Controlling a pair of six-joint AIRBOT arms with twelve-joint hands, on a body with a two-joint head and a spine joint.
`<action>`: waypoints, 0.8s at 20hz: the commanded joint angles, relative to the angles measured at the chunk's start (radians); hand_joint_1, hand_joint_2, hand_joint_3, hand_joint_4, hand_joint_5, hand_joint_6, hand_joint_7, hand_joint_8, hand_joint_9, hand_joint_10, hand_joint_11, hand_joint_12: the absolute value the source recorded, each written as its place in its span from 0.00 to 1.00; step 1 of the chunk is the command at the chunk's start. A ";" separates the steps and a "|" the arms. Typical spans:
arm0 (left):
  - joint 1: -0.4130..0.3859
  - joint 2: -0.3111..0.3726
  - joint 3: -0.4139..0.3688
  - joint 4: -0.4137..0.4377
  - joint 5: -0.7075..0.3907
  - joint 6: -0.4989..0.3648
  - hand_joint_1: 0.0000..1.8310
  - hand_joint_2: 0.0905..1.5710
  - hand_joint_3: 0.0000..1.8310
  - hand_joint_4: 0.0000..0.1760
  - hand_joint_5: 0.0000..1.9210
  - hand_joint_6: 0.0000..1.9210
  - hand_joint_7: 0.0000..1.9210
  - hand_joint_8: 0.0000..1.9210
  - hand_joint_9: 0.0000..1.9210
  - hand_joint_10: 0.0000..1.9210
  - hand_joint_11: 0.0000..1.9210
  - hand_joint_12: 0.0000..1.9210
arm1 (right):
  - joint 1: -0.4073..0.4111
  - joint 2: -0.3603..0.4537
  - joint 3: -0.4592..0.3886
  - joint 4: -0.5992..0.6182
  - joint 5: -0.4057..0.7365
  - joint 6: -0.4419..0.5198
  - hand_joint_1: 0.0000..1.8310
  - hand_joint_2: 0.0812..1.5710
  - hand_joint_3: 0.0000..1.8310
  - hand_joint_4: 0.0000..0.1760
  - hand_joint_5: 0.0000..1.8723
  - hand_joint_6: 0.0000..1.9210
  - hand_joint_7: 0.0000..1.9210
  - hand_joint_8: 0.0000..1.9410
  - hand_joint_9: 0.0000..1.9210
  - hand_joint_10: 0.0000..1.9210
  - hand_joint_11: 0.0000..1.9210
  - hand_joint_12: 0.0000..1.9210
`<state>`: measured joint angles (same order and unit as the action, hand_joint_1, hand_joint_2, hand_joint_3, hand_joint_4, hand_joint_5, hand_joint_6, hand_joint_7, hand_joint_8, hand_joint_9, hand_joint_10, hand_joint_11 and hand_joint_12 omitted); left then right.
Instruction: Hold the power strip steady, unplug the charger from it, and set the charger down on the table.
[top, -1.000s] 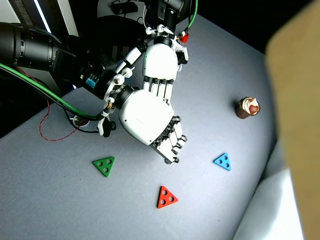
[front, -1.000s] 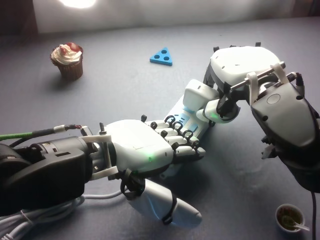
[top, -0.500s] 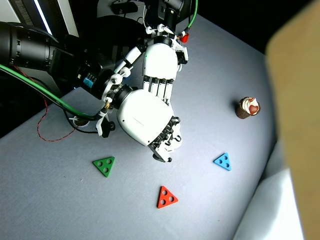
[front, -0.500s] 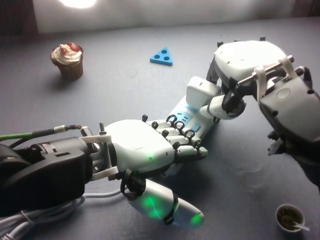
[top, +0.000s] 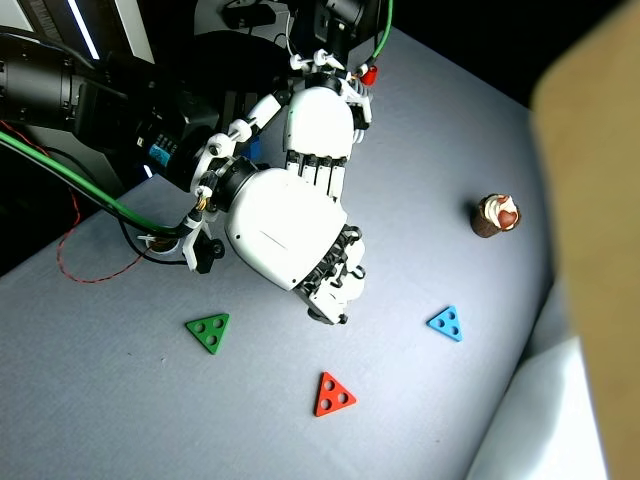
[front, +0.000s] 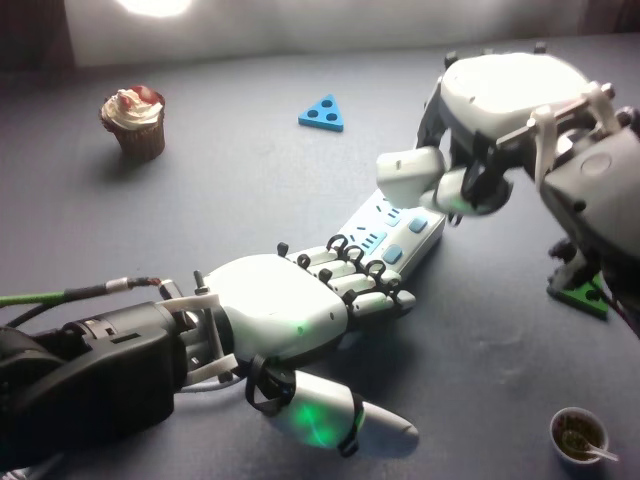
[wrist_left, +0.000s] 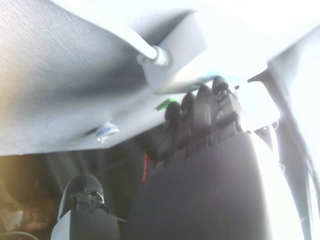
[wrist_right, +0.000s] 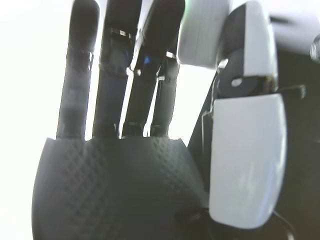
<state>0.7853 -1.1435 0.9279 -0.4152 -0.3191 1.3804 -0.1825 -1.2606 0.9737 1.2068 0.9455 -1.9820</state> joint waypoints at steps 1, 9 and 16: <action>0.014 -0.011 0.006 -0.022 0.019 -0.015 0.00 0.61 0.00 0.00 0.06 0.00 0.05 0.00 0.04 0.00 0.00 0.10 | 0.016 0.017 -0.001 -0.087 0.084 0.006 0.69 0.63 0.00 0.00 0.62 0.32 0.68 0.26 0.68 0.00 0.32 0.64; 0.011 0.004 0.003 -0.011 0.010 -0.015 0.00 0.62 0.00 0.00 0.05 0.00 0.04 0.00 0.03 0.00 0.00 0.08 | 0.017 0.085 -0.067 -0.130 0.035 -0.194 0.69 0.63 0.00 0.00 0.61 0.34 0.68 0.25 0.67 0.00 0.31 0.64; 0.007 0.016 -0.002 -0.009 0.006 -0.015 0.00 0.61 0.00 0.00 0.05 0.00 0.04 0.00 0.03 0.00 0.00 0.08 | -0.010 0.235 -0.202 -0.138 -0.191 -0.553 0.69 0.63 0.00 0.01 0.60 0.36 0.66 0.28 0.67 0.00 0.35 0.59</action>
<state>0.7872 -1.1294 0.9253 -0.4049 -0.3222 1.3788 -0.2016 -1.0405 0.7719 1.1404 0.7101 -2.5164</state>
